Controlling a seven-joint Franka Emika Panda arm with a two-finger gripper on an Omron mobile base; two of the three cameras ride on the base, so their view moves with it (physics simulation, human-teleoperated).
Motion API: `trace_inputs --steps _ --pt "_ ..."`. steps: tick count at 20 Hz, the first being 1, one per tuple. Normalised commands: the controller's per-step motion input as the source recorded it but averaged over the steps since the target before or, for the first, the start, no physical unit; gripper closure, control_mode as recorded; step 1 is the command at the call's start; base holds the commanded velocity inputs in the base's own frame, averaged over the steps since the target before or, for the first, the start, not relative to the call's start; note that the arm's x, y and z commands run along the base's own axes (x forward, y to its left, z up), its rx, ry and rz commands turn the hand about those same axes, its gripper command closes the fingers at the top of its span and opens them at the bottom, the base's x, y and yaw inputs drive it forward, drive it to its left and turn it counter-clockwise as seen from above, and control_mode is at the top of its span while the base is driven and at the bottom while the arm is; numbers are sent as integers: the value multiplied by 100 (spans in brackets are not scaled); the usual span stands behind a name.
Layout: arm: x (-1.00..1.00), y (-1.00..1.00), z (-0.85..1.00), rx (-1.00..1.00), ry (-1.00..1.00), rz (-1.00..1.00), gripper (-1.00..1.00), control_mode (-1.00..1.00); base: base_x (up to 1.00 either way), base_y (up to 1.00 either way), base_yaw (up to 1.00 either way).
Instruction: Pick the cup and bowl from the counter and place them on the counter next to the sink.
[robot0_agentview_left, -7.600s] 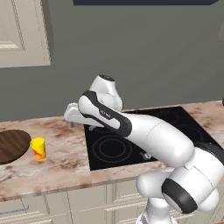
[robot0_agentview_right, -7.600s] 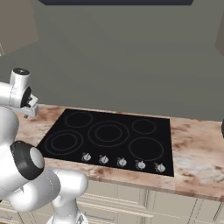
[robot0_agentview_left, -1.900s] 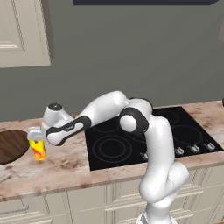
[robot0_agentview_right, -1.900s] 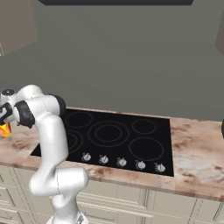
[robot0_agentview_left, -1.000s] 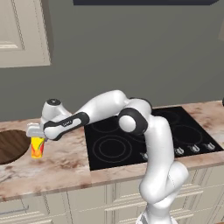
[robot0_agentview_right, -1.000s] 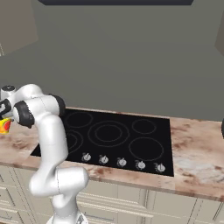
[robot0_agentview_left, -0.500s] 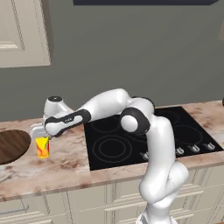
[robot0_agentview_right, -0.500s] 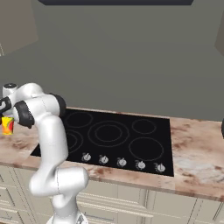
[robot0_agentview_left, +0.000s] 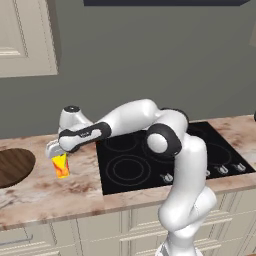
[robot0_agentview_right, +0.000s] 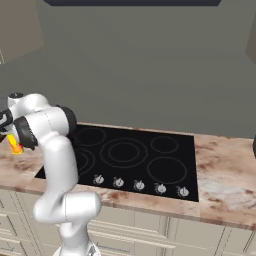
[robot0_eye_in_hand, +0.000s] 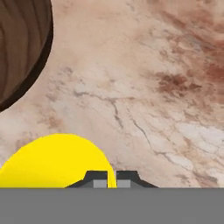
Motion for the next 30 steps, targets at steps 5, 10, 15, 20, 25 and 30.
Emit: trace_inputs --steps 5,10,15,20,25,30 --pt "-42 -62 21 0 -9 14 100 -100 0 0 0" --pt "-47 -69 10 0 -7 14 100 -100 0 0 0" --pt "-37 -56 52 3 -13 10 100 -100 0 0 0" --pt "-27 -53 57 8 -12 3 100 -100 0 0 0" --pt "-17 -59 48 3 -2 0 100 -100 0 0 0" --pt "-4 -60 37 1 0 -3 100 -100 0 0 0"
